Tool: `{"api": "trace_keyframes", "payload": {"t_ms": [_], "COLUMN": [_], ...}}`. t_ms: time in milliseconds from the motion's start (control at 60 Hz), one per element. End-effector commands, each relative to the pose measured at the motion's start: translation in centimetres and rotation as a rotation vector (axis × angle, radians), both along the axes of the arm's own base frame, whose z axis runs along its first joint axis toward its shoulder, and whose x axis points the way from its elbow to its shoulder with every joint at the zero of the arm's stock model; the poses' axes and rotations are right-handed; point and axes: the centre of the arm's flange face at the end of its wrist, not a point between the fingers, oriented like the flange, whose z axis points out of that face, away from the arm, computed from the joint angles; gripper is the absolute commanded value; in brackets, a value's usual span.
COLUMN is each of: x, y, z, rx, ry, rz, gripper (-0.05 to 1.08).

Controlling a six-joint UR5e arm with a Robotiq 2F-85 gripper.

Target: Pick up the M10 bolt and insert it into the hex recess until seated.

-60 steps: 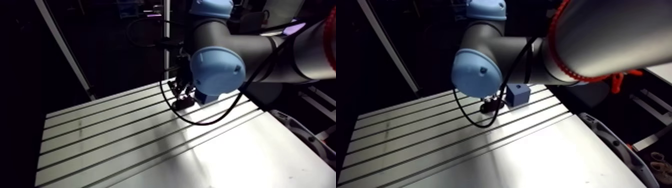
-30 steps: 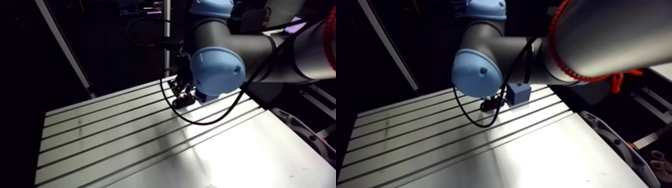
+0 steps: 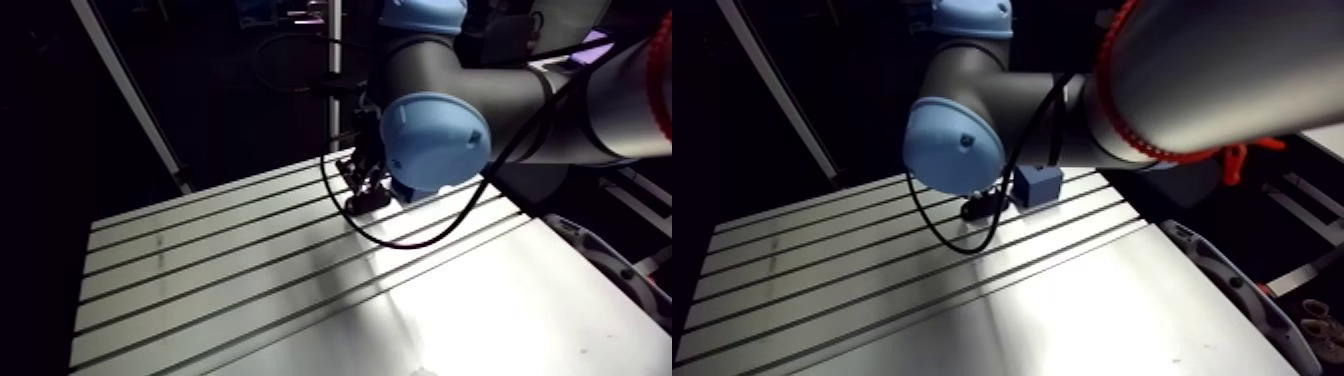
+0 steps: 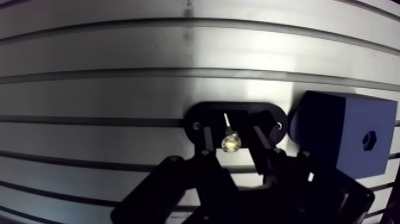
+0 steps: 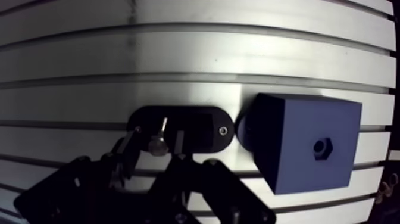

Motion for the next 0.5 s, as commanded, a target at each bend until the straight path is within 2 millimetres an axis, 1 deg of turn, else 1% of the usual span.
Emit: {"api": "trace_keyframes", "payload": {"t_ms": [17,500], "x": [-0.04,-0.09], "y": [0.02,0.05], "z": [-0.22,-0.17], "rx": [-0.001,0.0], "ry": [-0.004,-0.003], "rz": [0.0,-0.001], "gripper": [0.57,0.59]}}
